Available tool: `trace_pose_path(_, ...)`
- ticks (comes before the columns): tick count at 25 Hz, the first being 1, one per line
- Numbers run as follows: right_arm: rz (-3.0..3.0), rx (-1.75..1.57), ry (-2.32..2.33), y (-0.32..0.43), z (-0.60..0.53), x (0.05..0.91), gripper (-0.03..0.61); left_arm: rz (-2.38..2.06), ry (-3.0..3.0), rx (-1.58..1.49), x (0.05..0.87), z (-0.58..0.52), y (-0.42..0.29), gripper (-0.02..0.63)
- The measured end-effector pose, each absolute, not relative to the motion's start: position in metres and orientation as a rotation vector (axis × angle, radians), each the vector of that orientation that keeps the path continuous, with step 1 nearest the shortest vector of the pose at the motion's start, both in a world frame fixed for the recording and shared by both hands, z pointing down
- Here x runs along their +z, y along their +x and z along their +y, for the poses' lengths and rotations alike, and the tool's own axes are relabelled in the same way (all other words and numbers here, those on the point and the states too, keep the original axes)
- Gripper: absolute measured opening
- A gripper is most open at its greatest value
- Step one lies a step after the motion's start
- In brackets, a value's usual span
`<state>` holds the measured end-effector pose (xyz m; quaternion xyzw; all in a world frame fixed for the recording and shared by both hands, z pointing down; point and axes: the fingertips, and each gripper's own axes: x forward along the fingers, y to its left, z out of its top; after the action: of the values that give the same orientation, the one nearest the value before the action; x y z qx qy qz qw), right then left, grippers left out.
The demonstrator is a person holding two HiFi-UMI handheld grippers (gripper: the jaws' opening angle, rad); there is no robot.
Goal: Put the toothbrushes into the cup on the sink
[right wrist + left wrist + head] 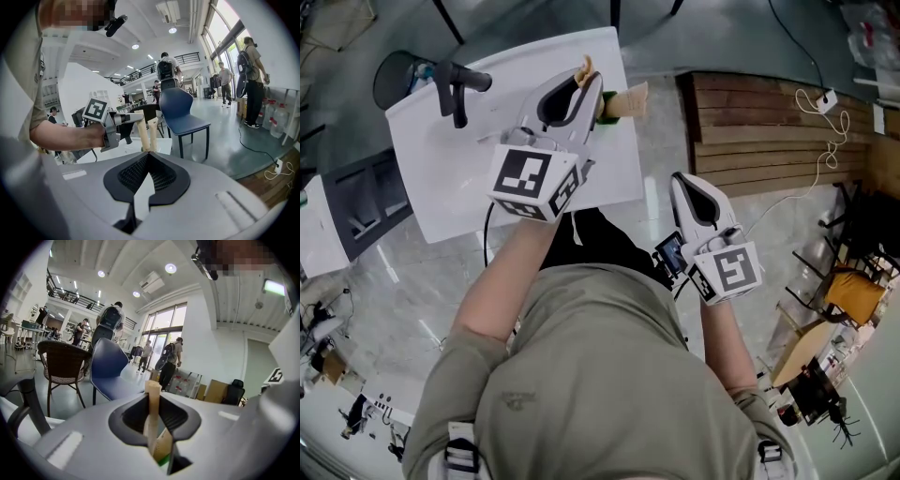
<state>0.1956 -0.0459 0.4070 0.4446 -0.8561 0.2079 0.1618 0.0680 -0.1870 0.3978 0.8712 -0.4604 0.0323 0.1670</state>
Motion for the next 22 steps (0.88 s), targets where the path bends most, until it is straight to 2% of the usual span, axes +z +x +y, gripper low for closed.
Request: trace_pose_path(22,-2.438,0.605,1.26,0.196,-0.049,0.418,0.011,-1.315,2.486,0.103,0.417,-0.179,0.08,0.061)
